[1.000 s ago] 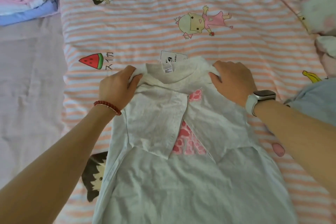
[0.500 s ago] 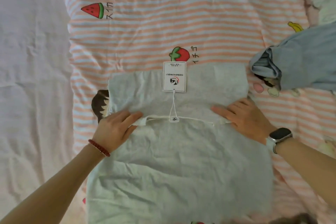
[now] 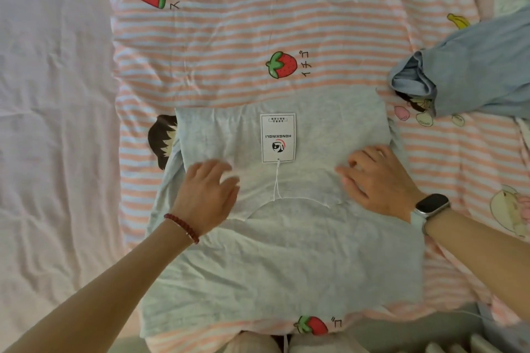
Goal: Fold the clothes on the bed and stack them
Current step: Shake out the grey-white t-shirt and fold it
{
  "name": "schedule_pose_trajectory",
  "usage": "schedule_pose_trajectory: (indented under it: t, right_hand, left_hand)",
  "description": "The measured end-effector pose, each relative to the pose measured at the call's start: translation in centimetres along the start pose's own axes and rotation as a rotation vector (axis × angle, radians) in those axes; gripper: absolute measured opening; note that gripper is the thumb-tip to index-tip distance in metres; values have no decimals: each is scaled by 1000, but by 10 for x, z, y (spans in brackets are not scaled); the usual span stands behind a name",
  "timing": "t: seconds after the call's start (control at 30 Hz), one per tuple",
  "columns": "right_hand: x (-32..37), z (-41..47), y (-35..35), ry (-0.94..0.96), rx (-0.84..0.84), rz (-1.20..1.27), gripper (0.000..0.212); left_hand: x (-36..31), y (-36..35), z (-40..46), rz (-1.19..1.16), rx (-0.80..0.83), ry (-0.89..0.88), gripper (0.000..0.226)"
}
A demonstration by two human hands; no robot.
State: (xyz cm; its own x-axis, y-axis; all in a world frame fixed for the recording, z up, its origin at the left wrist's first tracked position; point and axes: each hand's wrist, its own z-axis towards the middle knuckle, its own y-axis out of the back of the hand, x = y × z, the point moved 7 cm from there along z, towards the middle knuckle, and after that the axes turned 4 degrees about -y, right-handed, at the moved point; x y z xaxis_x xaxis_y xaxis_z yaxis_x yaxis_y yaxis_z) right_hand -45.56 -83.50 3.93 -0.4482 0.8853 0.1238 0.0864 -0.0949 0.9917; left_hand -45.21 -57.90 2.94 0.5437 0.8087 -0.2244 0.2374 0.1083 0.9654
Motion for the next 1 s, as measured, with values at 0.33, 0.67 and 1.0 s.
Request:
schedule_pose_trajectory:
  t: [0.33,0.67,1.0]
  right_hand:
    - [-30,99,-72,-431,232,-45,53]
    - [-78,95,-56,-471,305,-38,54]
    - [-96,118,-18,-405,501,-14,30]
  left_hand:
    - [70,-49,76,168,103,447,65]
    - [130,-33,80,13,197,441,58]
    - [131,15,104,24,366,422,33]
